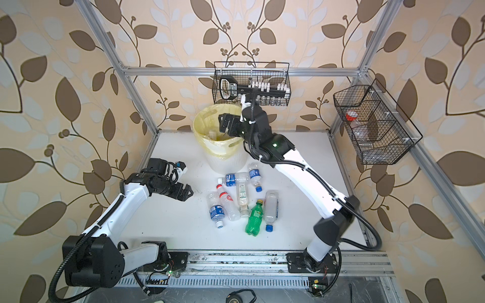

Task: Throw the plastic bottles in the bin
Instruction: Throw the plastic bottle into the trash bin.

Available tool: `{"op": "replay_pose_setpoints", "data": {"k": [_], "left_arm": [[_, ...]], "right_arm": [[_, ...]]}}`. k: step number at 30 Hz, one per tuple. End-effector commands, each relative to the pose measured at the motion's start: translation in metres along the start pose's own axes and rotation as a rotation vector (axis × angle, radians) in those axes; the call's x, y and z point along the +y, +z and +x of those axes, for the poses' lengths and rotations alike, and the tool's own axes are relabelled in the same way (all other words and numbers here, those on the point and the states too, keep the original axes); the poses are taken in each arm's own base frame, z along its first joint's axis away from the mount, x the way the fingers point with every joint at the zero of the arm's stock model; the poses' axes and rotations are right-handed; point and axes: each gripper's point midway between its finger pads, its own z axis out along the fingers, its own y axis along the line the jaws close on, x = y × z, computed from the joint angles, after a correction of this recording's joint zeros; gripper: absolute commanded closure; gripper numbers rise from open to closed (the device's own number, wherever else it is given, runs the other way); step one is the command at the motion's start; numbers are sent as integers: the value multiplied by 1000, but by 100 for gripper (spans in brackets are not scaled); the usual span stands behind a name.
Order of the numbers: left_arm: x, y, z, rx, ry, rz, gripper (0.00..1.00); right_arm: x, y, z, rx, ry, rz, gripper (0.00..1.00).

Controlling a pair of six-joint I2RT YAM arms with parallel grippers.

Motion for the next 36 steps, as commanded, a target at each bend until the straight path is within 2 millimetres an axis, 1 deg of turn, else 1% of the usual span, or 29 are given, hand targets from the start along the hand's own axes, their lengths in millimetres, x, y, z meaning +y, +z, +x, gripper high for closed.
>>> {"op": "replay_pose_setpoints", "data": {"k": [1, 7, 14, 16, 17, 23, 27, 33, 36], "left_arm": [[-2, -9, -8, -20, -4, 22, 1], [-9, -13, -6, -30, 6, 57, 1], [-7, -17, -4, -45, -6, 60, 1], [-7, -18, -3, -47, -11, 65, 1], [-8, -18, -2, -48, -11, 71, 1], [-10, -22, -2, -58, -17, 89, 1], [-12, -22, -1, -53, -13, 102, 1], [-13, -21, -1, -49, -10, 111, 1], [-14, -22, -2, -55, -9, 113, 1]], "right_arm": [[-5, -27, -18, -84, 19, -17, 0], [-34, -48, 15, -24, 36, 38, 0], [-68, -74, 44, -16, 84, 95, 0], [-75, -81, 49, -23, 95, 107, 0], [-83, -82, 58, -13, 94, 122, 0], [-109, -93, 91, 36, 96, 175, 0], [-127, -101, 107, 53, 103, 218, 0], [-153, -116, 123, 66, 106, 294, 0], [-165, -121, 133, 85, 125, 311, 0]]}}
